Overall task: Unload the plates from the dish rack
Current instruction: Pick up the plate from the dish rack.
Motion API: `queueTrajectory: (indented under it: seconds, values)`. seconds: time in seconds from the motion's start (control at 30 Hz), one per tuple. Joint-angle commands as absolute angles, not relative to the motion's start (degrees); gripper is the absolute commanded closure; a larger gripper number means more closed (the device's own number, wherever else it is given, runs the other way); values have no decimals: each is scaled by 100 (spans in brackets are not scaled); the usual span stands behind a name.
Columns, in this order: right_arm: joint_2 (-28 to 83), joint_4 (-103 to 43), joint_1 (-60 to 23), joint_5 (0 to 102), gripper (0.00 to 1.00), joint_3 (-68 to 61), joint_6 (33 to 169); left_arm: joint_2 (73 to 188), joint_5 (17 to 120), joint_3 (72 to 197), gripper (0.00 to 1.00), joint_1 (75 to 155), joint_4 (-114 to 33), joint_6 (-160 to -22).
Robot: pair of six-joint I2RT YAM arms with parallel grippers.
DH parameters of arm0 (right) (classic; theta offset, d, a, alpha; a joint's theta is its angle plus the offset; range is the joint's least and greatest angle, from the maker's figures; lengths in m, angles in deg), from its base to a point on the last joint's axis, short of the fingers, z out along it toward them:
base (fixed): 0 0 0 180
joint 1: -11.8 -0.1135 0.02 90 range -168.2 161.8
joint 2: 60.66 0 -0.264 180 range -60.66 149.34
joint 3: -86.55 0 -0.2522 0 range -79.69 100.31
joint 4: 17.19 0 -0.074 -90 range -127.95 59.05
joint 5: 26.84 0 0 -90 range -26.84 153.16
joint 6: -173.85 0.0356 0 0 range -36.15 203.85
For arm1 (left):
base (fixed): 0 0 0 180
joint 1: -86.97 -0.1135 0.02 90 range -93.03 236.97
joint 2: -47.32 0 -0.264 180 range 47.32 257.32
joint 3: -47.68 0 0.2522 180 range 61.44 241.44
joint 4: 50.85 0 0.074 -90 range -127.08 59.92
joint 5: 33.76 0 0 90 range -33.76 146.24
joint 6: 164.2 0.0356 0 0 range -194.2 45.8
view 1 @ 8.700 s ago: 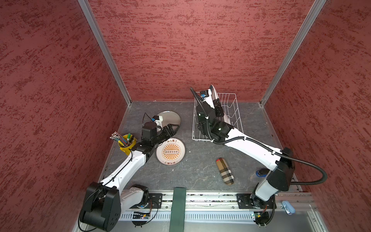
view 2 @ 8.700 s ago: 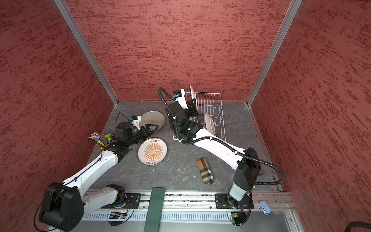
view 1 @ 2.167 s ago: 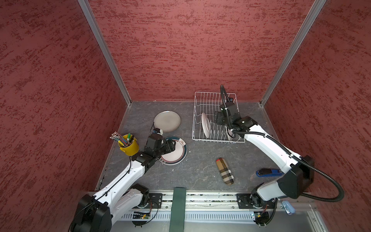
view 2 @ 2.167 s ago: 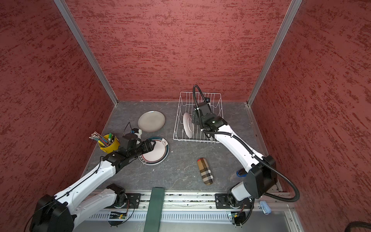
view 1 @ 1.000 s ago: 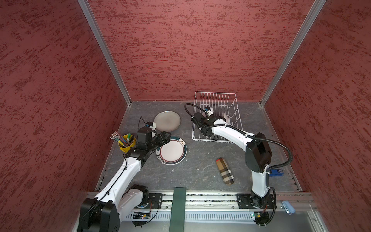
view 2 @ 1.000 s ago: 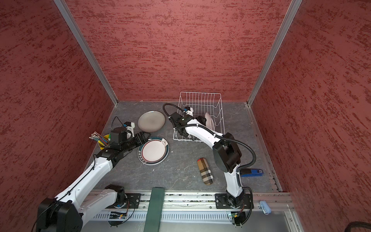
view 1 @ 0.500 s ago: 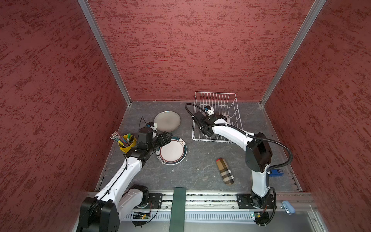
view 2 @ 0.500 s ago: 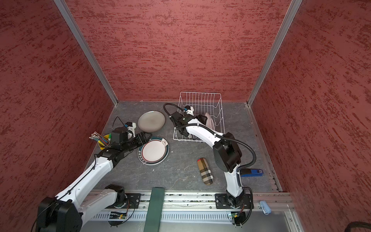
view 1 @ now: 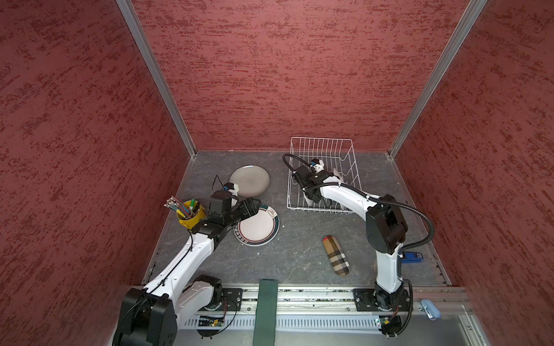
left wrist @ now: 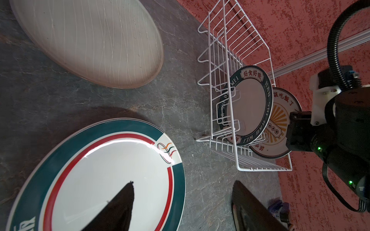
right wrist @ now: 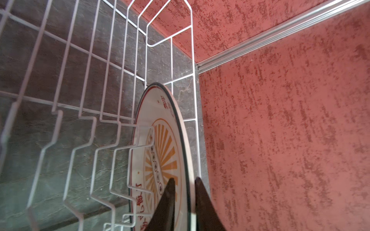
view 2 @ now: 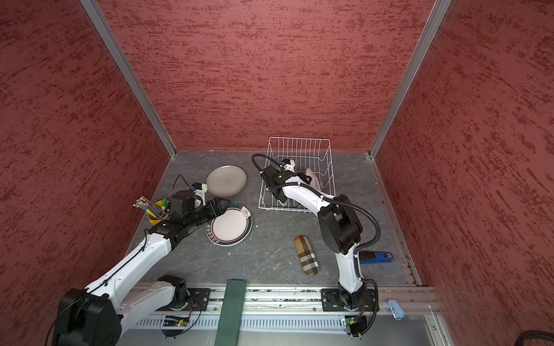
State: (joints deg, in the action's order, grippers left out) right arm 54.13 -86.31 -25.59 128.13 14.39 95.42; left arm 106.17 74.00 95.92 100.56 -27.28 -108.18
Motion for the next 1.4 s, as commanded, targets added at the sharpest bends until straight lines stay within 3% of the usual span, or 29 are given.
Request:
queueTrajectory:
  seconds: [0.0,0.13,0.3,0.4,0.87,1.37]
  values:
    - [5528,-8435,-2564,13008,87,1400,9456,10680,7426,9568,23,10111,-2865,-10824]
    - [5535,-8334,-2540,12987,85,1365,9409,10709,7426,9594,23,10130,-2865,-10819]
    - [5535,-8272,-2520,12955,74,1365,9352,10657,7405,9564,22,10131,-2847,-10814]
    - [5540,-8228,-2511,12901,74,1374,9326,10650,7402,9552,22,10140,-2830,-10813]
    - [5440,-8347,-2511,12901,100,1426,9360,10573,7358,9482,22,10148,-2803,-10804]
    - [5133,-8105,-2621,13189,100,1633,8663,10578,7364,9497,22,10156,-2917,-10964]
